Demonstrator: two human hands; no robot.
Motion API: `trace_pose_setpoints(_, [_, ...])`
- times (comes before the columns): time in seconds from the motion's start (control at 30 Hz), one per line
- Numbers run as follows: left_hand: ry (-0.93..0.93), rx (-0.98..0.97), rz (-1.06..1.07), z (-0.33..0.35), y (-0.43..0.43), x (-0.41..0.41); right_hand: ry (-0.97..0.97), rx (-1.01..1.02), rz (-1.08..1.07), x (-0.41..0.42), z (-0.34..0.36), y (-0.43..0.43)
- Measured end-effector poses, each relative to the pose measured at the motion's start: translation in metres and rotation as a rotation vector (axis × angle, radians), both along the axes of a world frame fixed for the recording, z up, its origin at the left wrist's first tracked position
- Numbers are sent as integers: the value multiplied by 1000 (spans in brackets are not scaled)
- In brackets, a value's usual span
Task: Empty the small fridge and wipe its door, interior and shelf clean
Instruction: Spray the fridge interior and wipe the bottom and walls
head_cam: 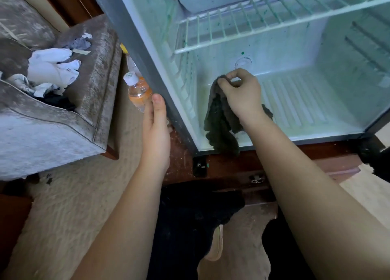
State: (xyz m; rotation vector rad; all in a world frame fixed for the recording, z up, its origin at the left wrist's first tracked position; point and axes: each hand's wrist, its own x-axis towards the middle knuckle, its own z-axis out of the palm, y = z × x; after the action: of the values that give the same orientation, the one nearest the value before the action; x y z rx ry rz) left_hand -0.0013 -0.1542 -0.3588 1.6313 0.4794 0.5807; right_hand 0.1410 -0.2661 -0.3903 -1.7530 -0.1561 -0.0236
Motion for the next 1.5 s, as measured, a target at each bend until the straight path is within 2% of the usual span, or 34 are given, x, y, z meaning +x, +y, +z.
trace_pose_setpoints(0.13, [-3,6,-5,3,0,0,-63,182,-31,18,5,42])
trace_pose_setpoints(0.2, [-11,27,7,2,1,1,-137,196,-16,22,6,58])
trace_pose_setpoints(0.4, [-8,112,29,-2,5,5,-268,70,51,36,4,67])
trace_pose_setpoints(0.67, [-66,66,14,-2,0,7,-399,66,95,0,0,48])
trace_pose_setpoints(0.9, [-67,44,-19,-2,-3,3,-612,-13,259,-43,5,11])
trace_pose_setpoints(1.0, [-69,37,-34,0,-4,0,-673,-107,354,-54,6,0])
trace_pose_setpoints(1.07, [-28,24,-42,0,-3,-2,-673,-156,379,-56,8,-11])
trace_pose_setpoints(1.13, [13,9,-46,0,-1,-5,-647,-119,325,-55,11,-23])
trace_pose_setpoints(1.27, [47,-10,-54,1,2,-10,-455,-27,241,-51,11,-43])
trace_pose_setpoints(1.33, [43,-21,-46,3,1,-11,-384,-125,318,-49,5,-52])
trace_pose_setpoints(1.43, [23,-31,-26,6,-4,-12,-336,-584,499,-42,-16,-64])
trace_pose_setpoints(1.5, [11,-45,-22,6,-5,-12,-278,-841,523,-42,-28,-69])
